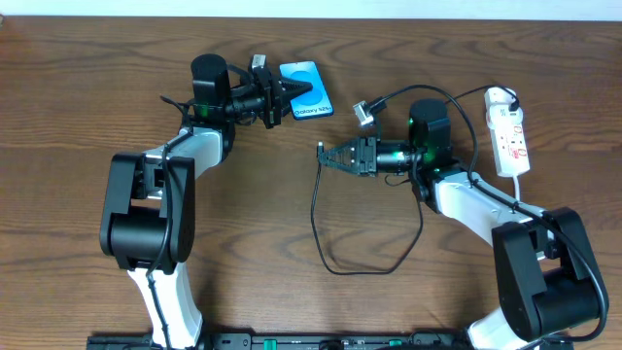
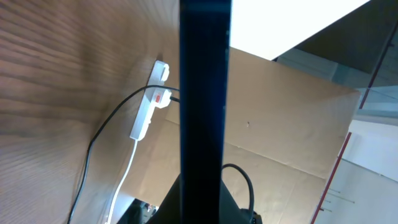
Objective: Plug charger to phone and switch on socket
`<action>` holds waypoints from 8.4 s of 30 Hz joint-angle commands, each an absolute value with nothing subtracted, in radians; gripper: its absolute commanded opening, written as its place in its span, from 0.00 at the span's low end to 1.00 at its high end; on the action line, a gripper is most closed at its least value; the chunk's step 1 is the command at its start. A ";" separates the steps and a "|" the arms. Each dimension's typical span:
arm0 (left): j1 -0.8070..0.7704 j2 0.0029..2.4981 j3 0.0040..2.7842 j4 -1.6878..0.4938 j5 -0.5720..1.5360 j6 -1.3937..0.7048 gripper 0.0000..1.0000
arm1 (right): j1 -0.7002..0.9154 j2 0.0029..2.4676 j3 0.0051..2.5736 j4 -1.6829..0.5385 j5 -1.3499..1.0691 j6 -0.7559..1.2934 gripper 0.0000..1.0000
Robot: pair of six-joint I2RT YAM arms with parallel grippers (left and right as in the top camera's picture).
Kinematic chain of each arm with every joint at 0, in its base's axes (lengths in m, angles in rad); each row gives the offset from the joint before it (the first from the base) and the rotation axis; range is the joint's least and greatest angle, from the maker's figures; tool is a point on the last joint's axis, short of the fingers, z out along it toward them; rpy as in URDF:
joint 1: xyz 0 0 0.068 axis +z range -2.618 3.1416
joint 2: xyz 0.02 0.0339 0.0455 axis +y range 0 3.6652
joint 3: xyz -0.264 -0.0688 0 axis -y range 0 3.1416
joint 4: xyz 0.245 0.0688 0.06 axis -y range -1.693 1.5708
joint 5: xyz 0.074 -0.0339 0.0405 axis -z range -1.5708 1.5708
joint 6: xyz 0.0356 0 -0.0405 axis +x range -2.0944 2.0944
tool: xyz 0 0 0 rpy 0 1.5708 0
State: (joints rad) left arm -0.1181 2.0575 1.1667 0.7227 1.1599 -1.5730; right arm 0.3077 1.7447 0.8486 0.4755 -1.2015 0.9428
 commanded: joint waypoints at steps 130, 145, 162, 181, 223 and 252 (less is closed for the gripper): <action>-0.097 2.047 1.186 0.926 1.414 -1.335 0.07 | 0.365 1.835 0.855 0.782 -1.072 1.114 0.01; -0.097 2.047 1.186 0.927 1.371 -1.319 0.07 | 0.369 1.835 0.855 0.815 -1.146 1.118 0.01; -0.097 2.047 1.186 0.927 1.361 -1.317 0.07 | 0.372 1.835 0.855 0.798 -1.149 1.121 0.01; -0.097 2.047 1.186 0.927 1.369 -1.316 0.07 | 0.357 1.835 0.855 0.793 -1.136 1.118 0.01; -0.097 2.047 1.186 0.926 1.377 -1.312 0.07 | 0.355 1.835 0.855 0.797 -1.118 1.103 0.01; -0.097 2.047 1.186 0.964 1.411 -1.309 0.07 | 0.355 1.835 0.855 0.790 -1.106 1.098 0.01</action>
